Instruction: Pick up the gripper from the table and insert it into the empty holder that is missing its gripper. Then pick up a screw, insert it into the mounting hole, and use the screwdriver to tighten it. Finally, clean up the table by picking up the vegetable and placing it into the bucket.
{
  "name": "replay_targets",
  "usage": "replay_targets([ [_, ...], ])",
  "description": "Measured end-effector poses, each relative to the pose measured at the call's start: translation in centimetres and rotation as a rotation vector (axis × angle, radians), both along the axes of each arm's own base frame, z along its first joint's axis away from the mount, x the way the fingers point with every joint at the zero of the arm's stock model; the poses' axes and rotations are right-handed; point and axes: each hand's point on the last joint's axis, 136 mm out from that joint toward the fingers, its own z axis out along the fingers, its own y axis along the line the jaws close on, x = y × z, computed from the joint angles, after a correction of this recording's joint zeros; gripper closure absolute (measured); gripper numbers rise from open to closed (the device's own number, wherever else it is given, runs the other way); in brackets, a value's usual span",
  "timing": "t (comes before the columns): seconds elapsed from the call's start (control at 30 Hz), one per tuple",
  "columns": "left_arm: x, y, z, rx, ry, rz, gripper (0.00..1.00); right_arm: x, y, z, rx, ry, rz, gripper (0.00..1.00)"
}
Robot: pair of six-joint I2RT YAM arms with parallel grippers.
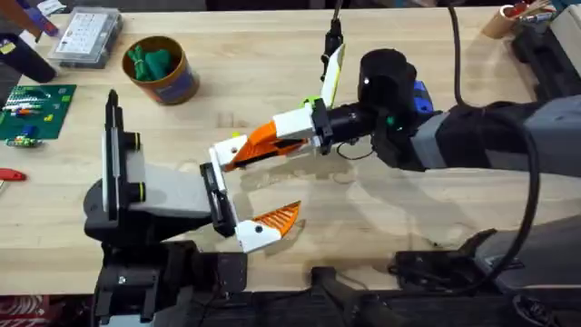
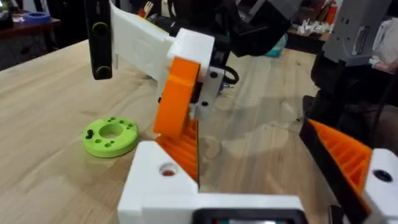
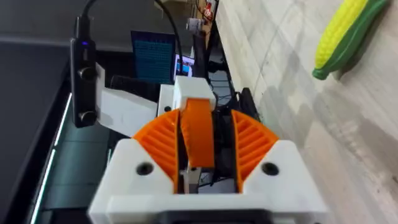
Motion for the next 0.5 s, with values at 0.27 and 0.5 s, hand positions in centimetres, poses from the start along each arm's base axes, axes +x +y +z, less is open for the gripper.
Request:
replay_targets([
  [0.27,-0.2,-0.1,0.0,-0.001,0.000,-0.009,0.012,1.1,-1.1,0.1,0.003,0.026,-0.022,0.015],
  [0.5,-0.2,-0.1,0.0,-0.001,0.000,-0.010,0.012,1.9,-1.9,0.2,0.004,0.037,-0.046,0.006],
])
